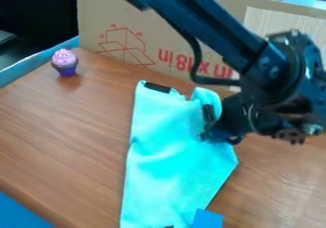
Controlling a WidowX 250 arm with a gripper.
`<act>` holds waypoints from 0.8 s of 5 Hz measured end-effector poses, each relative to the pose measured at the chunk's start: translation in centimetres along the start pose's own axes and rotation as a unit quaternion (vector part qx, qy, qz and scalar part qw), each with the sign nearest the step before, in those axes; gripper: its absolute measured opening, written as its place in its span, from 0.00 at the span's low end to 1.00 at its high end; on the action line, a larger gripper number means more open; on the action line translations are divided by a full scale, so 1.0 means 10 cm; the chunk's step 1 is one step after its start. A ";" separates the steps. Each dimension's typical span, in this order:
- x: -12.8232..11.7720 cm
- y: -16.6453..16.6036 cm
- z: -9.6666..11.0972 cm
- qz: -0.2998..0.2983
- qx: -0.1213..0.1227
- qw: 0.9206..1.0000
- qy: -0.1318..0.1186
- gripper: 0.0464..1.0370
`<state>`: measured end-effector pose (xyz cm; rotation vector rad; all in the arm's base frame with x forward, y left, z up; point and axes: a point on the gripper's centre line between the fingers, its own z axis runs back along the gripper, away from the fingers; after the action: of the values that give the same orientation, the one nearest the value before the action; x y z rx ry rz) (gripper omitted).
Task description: Unfold cloth from top right to bottom left and put the red figurine on the top right
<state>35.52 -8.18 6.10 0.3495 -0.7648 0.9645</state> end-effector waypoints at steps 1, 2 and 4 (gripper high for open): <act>0.23 0.04 0.09 0.002 -0.014 1.000 0.024 0.11; 0.48 0.14 0.14 -0.004 -0.027 0.998 0.062 0.03; 0.85 0.64 0.01 -0.036 -0.021 0.985 0.168 0.01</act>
<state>33.01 0.39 11.87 0.1694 -0.4598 0.9080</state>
